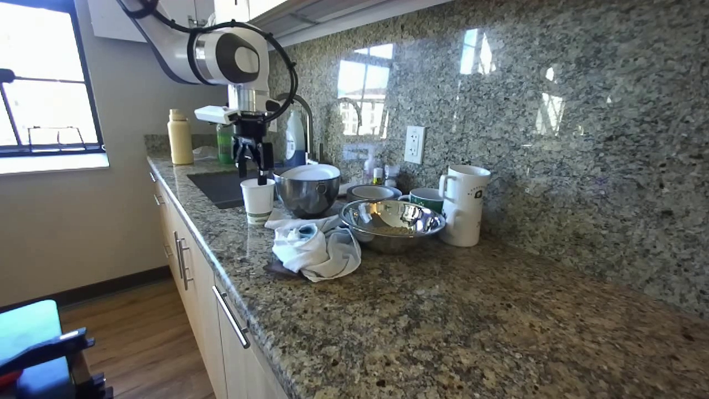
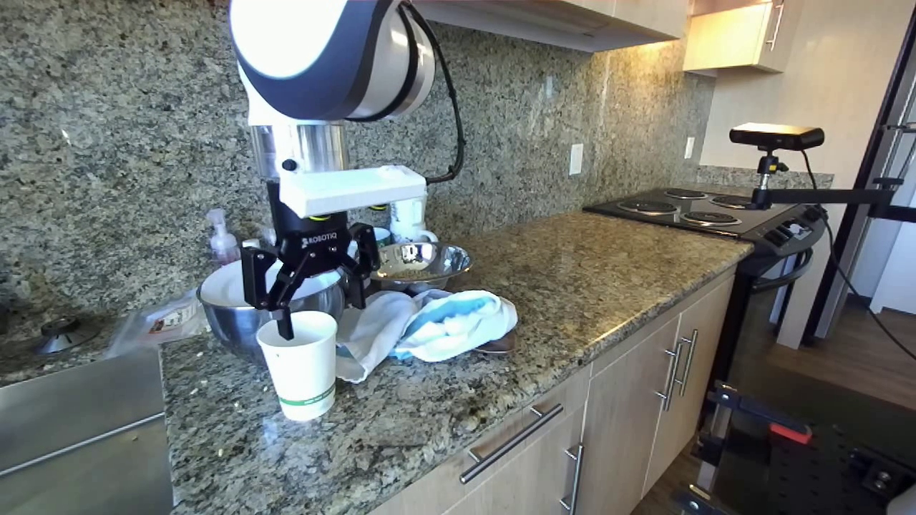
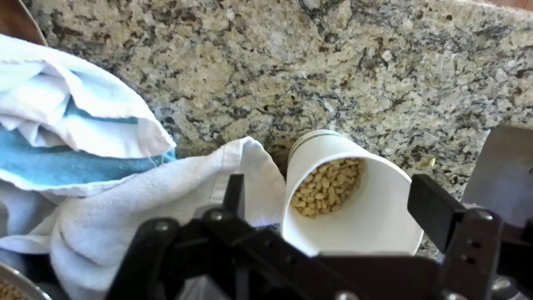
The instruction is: Pour the contents of the cup into the silver bowl
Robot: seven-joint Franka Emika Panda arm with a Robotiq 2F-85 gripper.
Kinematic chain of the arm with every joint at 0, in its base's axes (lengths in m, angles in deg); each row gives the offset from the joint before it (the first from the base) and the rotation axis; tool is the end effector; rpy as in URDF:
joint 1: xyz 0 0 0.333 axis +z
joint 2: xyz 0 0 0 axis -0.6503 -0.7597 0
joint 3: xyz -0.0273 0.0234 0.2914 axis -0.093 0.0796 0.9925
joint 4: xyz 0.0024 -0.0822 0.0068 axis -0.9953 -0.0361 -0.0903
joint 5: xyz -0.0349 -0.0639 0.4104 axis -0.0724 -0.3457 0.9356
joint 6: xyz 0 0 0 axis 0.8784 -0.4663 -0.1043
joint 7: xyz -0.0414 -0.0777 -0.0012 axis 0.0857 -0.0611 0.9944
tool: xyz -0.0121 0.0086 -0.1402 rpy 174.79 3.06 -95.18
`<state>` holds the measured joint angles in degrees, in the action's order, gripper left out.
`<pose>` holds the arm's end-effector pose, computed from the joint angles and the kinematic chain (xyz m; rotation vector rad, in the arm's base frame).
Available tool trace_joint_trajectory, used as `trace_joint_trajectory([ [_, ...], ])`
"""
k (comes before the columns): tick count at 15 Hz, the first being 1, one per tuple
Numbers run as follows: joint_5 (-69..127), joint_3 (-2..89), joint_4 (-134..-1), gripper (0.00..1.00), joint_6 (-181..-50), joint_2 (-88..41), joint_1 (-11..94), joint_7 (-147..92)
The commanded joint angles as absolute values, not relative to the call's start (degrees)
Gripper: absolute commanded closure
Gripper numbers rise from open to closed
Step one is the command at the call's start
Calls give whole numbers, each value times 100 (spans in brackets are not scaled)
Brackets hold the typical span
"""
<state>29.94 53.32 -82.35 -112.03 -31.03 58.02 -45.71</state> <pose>0.5937 0.2515 0.2210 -3.1286 -0.0358 0.0069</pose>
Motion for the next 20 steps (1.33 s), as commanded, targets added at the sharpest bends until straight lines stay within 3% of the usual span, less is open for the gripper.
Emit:
trace_joint_trajectory([
  [1, 3023, 5272, -8469, 0, -11473, -3020, 5769, -4802],
  [16, 3075, 5132, -8380, 0, -12053, -3544, 5750, -4831],
  [17, 3074, 5132, -8360, 9, -12050, -3571, 5749, -4812],
  [18, 3069, 5129, -8348, 28, -12043, -3587, 5753, -4809],
  [20, 3067, 5129, -8317, 44, -12016, -3599, 5738, -4768],
])
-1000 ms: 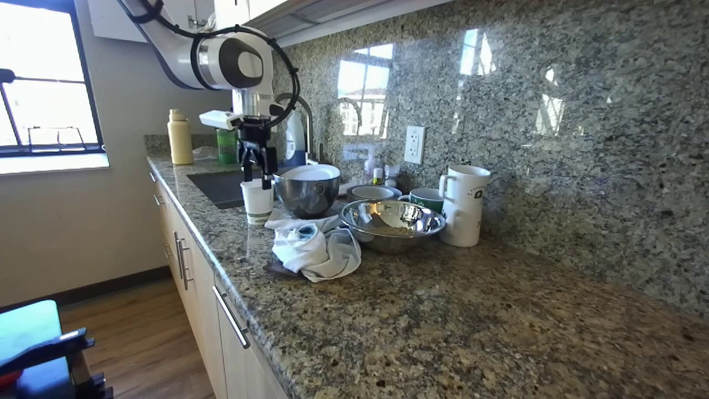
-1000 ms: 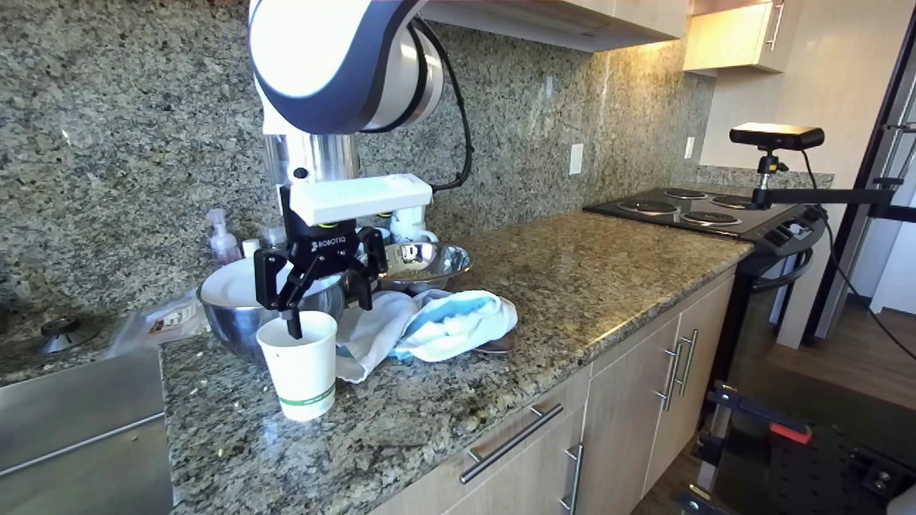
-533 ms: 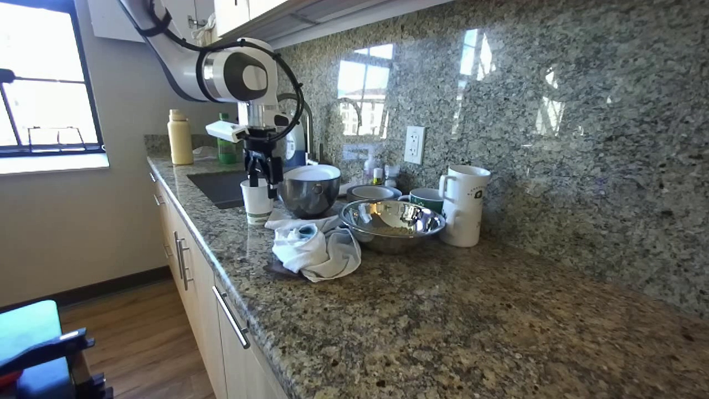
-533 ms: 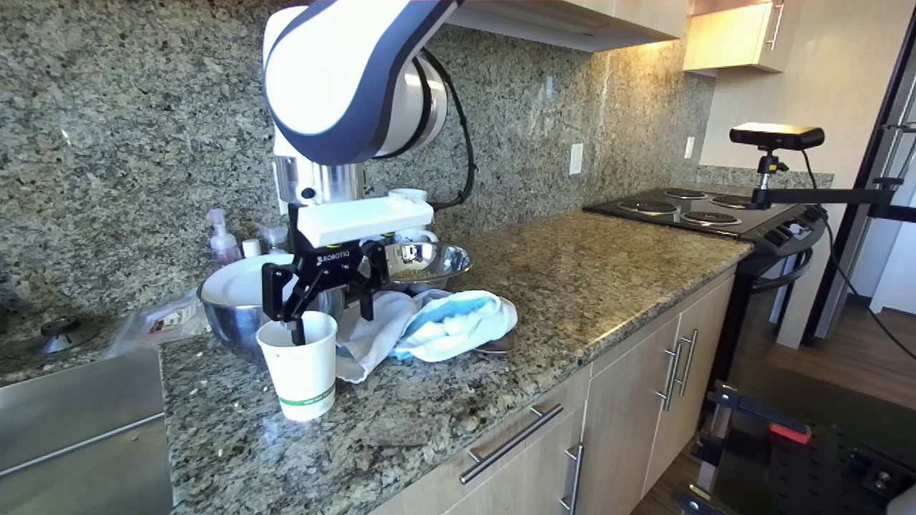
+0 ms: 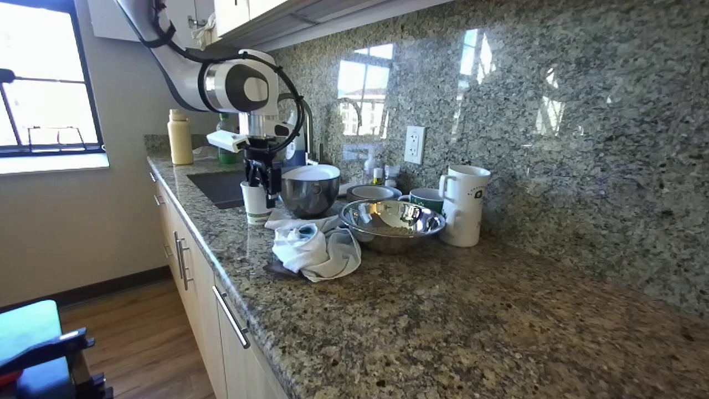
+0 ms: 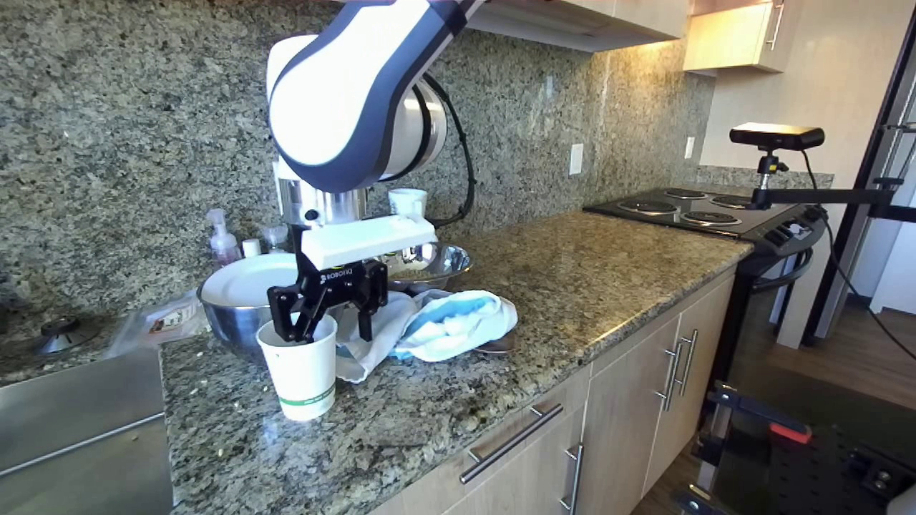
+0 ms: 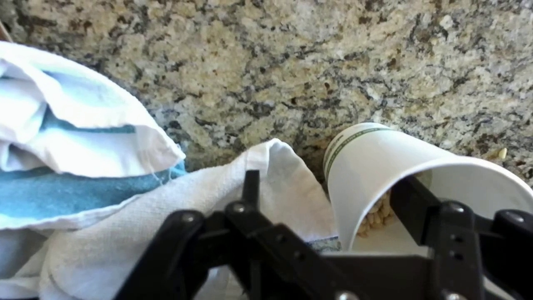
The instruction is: Pour the contents of the cup into the silver bowl
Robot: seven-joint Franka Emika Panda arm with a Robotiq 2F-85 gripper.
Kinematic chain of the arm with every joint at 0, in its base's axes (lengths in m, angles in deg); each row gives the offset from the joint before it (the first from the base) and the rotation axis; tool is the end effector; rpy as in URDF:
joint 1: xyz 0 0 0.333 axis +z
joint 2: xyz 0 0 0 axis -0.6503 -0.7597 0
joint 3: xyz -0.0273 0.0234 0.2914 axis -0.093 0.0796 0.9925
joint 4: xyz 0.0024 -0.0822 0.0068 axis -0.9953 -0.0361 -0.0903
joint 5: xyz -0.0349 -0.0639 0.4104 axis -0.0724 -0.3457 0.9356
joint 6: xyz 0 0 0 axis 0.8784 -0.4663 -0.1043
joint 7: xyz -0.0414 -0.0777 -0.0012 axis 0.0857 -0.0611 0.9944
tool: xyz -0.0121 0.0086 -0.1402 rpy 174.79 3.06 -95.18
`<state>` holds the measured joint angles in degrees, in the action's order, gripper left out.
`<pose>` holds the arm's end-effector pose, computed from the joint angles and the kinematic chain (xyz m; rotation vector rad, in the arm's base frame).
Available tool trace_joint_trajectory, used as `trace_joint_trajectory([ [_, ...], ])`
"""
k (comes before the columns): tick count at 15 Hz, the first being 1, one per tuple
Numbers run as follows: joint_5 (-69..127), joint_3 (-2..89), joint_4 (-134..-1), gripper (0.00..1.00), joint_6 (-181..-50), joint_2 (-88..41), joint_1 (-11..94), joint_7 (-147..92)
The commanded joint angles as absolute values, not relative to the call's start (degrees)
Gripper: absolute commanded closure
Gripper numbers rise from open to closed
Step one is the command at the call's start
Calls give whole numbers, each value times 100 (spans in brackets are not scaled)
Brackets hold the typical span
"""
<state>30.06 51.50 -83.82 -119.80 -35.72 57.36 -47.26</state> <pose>0.6016 0.2267 0.1687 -3.1206 0.0719 -0.0345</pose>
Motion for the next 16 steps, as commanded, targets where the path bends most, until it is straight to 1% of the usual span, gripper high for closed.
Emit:
trace_joint_trajectory([
  [1, 3061, 5124, -8302, 51, -12001, -3601, 5737, -4764],
  [6, 3112, 5167, -8193, 88, -11969, -3623, 5648, -4559],
  [7, 3119, 5178, -8159, 96, -11948, -3626, 5627, -4509],
  [8, 3122, 5184, -8134, 99, -11928, -3624, 5610, -4470],
  [9, 3144, 5201, -8106, 100, -11915, -3624, 5579, -4410],
  [16, 3604, 5314, -8245, 100, -11934, -3450, 5227, -3770],
])
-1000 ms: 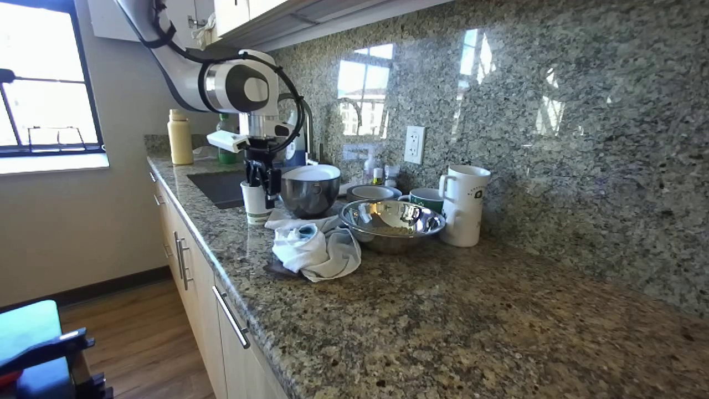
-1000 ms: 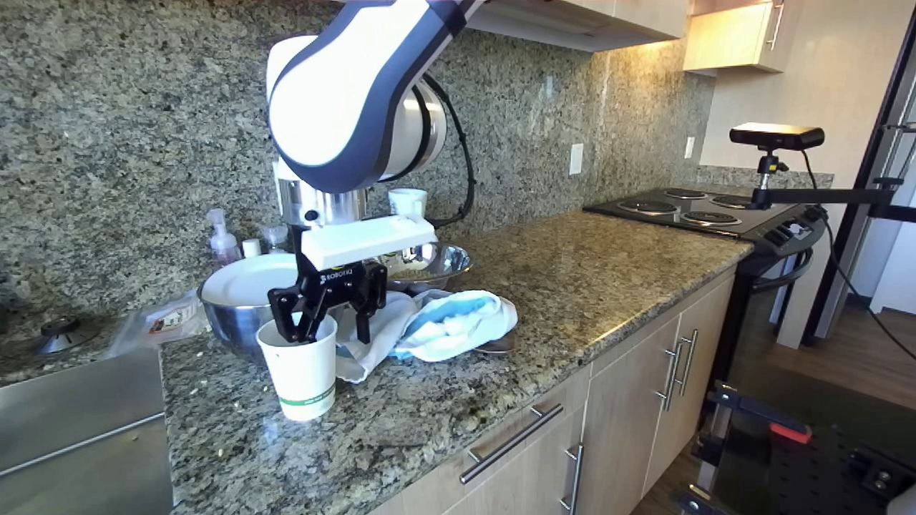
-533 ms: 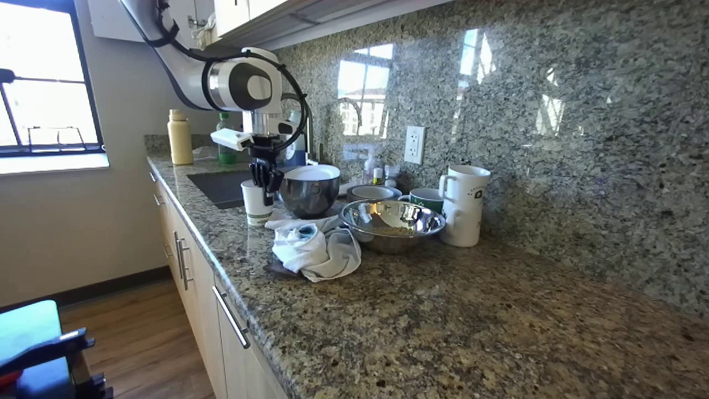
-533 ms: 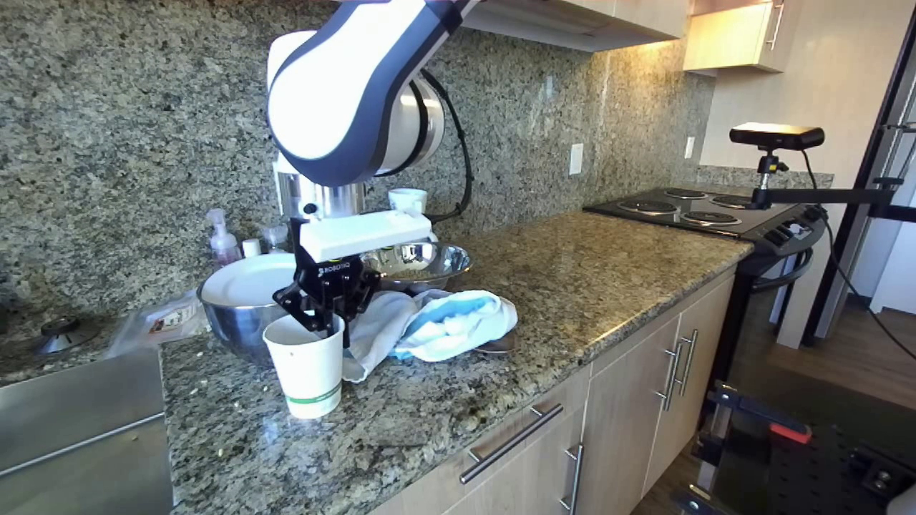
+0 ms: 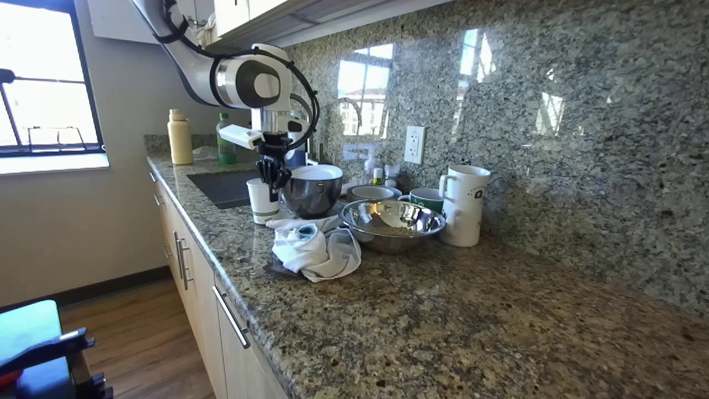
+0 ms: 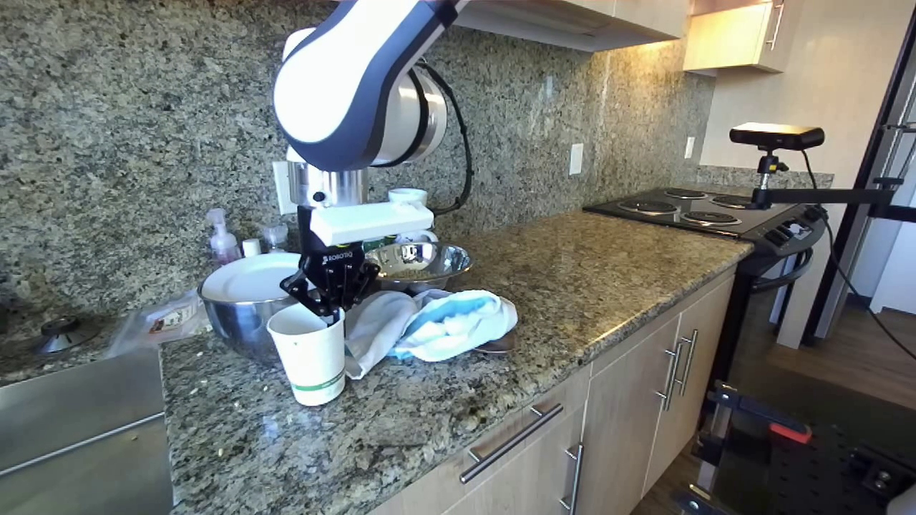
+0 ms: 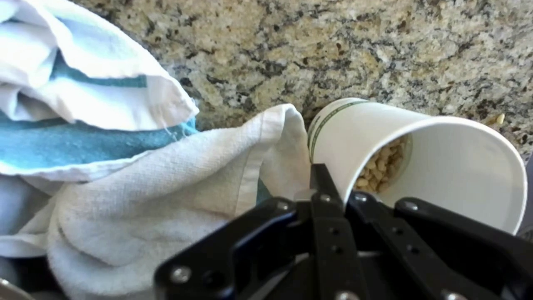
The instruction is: Pour the contents of the cup into the silver bowl
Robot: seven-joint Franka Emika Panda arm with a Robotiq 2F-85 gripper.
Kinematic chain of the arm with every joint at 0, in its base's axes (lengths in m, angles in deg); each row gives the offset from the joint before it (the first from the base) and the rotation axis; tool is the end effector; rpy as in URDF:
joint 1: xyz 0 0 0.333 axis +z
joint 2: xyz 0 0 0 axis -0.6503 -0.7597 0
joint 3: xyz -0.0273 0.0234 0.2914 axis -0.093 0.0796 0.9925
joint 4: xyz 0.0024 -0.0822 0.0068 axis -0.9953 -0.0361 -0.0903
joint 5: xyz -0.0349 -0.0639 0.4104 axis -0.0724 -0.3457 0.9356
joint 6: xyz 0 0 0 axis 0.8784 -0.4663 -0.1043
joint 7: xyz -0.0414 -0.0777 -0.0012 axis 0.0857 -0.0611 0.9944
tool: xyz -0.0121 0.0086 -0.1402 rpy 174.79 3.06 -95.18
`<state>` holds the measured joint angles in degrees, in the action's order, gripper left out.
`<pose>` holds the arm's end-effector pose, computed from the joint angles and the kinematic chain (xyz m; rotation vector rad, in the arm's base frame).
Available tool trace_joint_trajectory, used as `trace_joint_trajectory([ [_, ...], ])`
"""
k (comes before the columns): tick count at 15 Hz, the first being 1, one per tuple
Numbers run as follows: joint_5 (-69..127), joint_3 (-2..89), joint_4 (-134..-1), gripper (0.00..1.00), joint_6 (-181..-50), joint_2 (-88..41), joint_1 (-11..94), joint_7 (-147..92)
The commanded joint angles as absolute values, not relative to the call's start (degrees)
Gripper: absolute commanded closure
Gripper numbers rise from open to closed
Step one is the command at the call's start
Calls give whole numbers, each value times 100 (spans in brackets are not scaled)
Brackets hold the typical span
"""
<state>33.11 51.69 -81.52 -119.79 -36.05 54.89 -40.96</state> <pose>0.6234 0.2077 0.1825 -3.0762 0.0254 -0.0676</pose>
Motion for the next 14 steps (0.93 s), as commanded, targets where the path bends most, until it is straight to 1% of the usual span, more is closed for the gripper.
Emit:
trace_joint_trajectory([
  [1, 3684, 5304, -8318, 100, -11946, -3388, 5174, -3726],
  [7, 3625, 5144, -8532, 100, -11985, -2989, 5036, -3813],
  [14, 3615, 5059, -8501, 100, -11469, -2400, 4888, -3824],
])
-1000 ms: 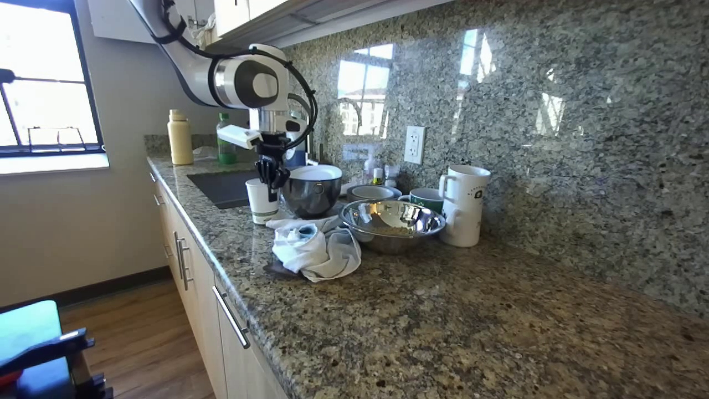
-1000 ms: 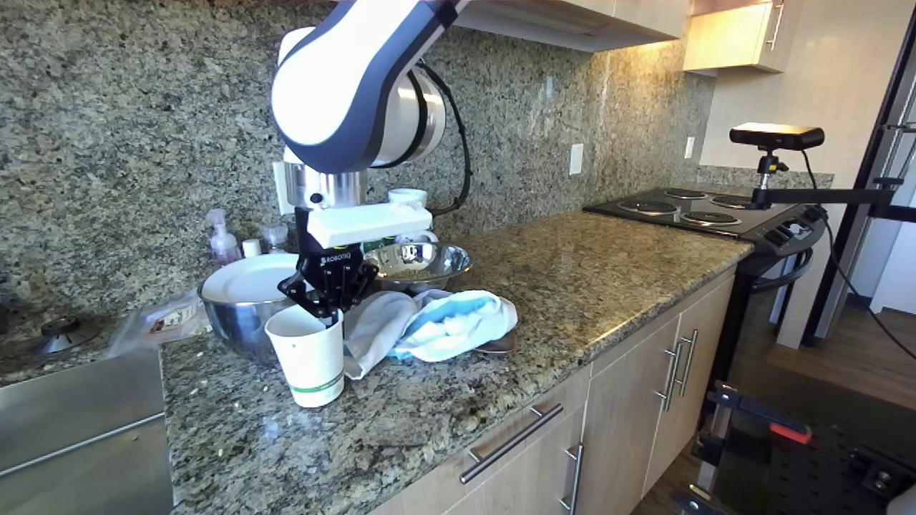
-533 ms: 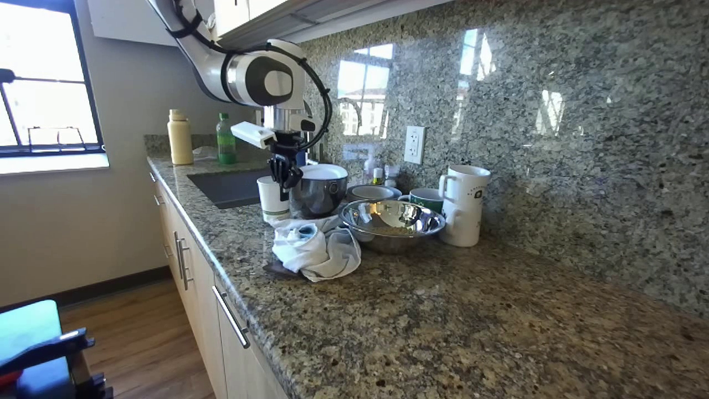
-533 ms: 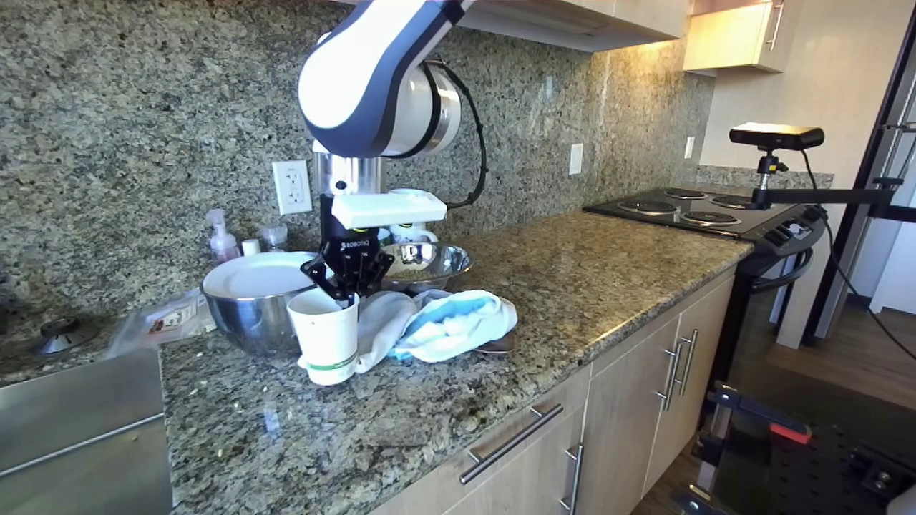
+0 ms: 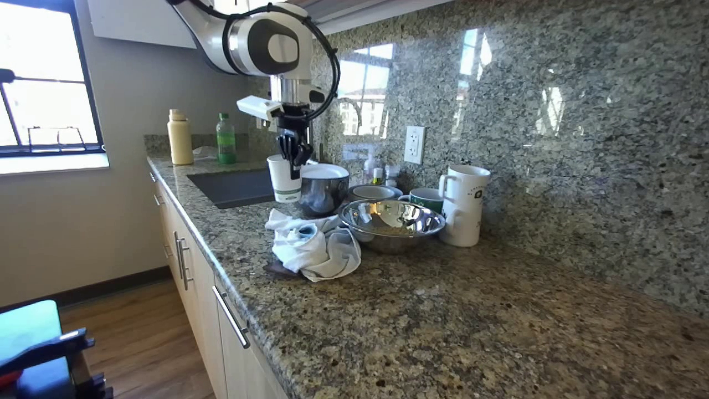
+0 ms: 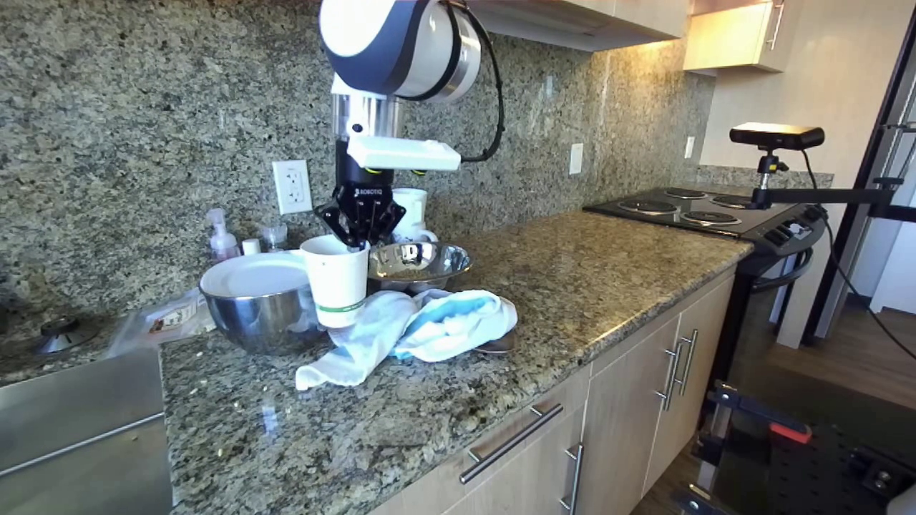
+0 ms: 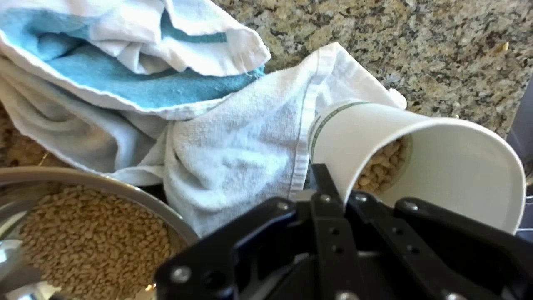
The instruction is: Pour the contents of the cup into the silver bowl
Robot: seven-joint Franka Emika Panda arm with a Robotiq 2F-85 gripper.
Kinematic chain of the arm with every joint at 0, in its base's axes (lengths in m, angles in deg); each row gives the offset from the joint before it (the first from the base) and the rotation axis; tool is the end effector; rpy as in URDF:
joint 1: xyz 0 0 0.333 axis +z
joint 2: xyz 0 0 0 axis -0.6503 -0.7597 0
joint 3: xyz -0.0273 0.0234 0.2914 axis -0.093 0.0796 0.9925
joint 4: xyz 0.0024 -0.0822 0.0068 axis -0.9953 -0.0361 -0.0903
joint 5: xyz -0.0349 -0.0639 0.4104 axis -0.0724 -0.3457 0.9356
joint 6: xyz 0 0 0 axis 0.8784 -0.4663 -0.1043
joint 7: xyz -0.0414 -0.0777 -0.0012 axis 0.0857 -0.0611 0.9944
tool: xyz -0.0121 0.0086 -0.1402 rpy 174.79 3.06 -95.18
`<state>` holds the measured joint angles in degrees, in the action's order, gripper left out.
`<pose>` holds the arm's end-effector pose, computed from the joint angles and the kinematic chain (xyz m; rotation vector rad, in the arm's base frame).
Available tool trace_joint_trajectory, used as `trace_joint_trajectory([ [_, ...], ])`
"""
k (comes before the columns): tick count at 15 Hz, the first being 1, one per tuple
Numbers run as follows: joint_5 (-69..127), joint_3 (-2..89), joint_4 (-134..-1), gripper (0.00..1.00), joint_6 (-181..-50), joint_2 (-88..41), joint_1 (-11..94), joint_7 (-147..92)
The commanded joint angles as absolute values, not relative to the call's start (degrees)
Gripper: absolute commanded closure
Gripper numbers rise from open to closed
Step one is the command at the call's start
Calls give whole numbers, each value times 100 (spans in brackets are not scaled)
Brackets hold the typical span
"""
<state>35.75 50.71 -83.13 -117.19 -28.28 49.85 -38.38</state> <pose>0.6412 0.1426 0.2539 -3.0384 0.1546 -0.1573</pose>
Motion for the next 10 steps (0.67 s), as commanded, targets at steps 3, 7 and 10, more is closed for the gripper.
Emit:
trace_joint_trajectory([
  [3, 3574, 4995, -8503, 100, -11325, -2162, 4795, -3900],
  [7, 3566, 5000, -8299, 99, -11392, -2327, 4748, -3847],
  [10, 3566, 5002, -8300, 99, -11393, -2374, 4759, -3847],
])
